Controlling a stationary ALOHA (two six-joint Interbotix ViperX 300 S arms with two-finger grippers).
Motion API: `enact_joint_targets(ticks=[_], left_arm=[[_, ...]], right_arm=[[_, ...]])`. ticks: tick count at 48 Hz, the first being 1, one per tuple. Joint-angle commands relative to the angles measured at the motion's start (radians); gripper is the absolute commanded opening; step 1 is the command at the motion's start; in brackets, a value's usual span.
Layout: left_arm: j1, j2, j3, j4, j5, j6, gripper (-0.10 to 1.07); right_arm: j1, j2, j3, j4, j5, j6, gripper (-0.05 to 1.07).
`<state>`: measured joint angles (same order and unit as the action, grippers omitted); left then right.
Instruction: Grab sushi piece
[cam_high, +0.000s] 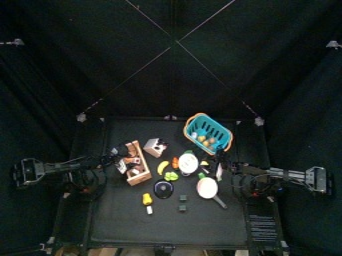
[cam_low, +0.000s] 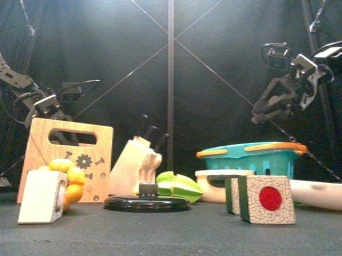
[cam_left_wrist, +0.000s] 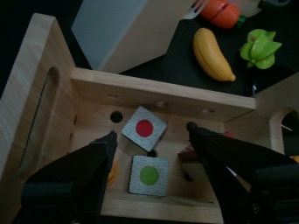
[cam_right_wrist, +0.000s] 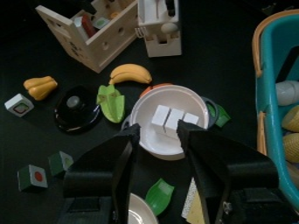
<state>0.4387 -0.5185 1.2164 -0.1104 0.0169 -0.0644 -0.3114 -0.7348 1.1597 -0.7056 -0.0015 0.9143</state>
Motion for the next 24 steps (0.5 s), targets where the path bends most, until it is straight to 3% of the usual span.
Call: enact_joint_targets(ticks=[1,7,12,15,17,22,24], left_arm=[[0.000,-0.005,-0.029,-0.006,-0.011,-0.003,0.98],[-0.083,-0.086,-0.103,-0.043,-0.064,0.000,0.98],[-0.249,-0.086,-0.163,-0.031,-0.173,0.006,0.98],[-0.333,-0.005,-0.213,-0.009,-0.210,0.008,0.98],[-0.396,0.112,-0.282,0.052,-0.209,0.011,0.98],[-0.469,0.339,-0.410,0.245,-0.204,0.006,0.98],[-0.480,0.400,-0.448,0.265,-0.206,0.000,0.98]], right_arm=[[-0.003,0.002,-0.009,0.002,-0.008,0.000,0.78],[-0.005,0.002,-0.009,0.002,-0.008,0.000,0.78],[-0.005,0.002,-0.011,0.002,-0.008,0.000,0.78],[-0.005,0.002,-0.012,0.002,-0.008,0.000,0.78],[-0.003,0.002,-0.014,0.002,-0.008,0.000,0.78],[-0.005,0.002,-0.009,0.002,-0.008,0.000,0.78],[-0.005,0.000,-0.009,0.002,-0.008,0.000,0.78]])
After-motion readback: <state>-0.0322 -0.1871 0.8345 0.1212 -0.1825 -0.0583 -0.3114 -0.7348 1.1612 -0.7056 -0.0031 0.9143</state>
